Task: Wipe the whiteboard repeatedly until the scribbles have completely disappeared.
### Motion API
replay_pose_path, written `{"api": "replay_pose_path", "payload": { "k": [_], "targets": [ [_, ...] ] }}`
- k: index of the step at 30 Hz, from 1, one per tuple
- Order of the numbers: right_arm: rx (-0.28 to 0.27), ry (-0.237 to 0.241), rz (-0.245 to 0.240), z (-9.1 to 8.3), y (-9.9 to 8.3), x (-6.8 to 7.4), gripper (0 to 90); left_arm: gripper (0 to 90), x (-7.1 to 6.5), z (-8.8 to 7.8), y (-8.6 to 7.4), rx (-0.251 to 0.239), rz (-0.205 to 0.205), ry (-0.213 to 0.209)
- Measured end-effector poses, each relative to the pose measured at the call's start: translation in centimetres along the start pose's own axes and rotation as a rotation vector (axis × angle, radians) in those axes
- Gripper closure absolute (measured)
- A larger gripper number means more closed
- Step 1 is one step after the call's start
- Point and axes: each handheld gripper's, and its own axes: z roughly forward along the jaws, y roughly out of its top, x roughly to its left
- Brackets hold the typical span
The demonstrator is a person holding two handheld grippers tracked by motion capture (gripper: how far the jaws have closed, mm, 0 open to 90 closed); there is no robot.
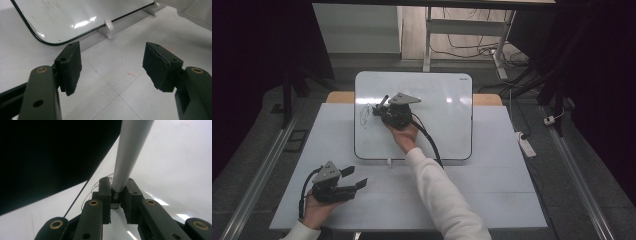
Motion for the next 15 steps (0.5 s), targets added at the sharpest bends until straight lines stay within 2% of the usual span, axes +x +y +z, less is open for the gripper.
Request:
{"api": "replay_pose_path", "payload": {
  "k": [1,2,3,4,6,9,11,13,15],
  "targets": [
    [0.021,0.026,-0.012,0.3,-0.5,0.7,77.7,32.0,0.1,0.1,0.0,0.001,-0.002,0.0],
    [0.021,0.026,-0.012,0.3,-0.5,0.7,77.7,32.0,0.1,0.1,0.0,0.001,-0.004,0.0],
    [0.041,0.05,-0.02,0.7,-1.0,1.3,77.7,32.1,0.1,0.1,0.0,0.001,-0.004,0.001],
    [0.062,0.078,-0.031,1.0,-1.5,2.0,77.7,32.0,0.1,0.0,0.0,0.0,-0.004,0.002],
    [0.091,0.103,-0.06,1.5,-2.1,3.0,77.7,32.0,0.0,-0.1,0.0,0.0,-0.002,0.005],
    [0.076,0.086,-0.064,1.4,-1.7,2.6,77.7,32.0,-0.1,-0.1,0.0,-0.002,-0.001,0.006],
    [0.042,0.055,-0.05,1.1,-1.3,2.1,77.7,32.0,0.0,-0.1,0.0,-0.003,-0.001,0.004],
    [0.045,0.064,-0.041,1.2,-1.6,2.3,77.7,32.0,0.0,0.0,0.0,-0.001,-0.003,0.002],
    [0.084,0.103,-0.069,1.7,-2.2,3.2,77.7,32.0,0.1,0.0,0.0,-0.002,-0.004,0.002]
  ]
}}
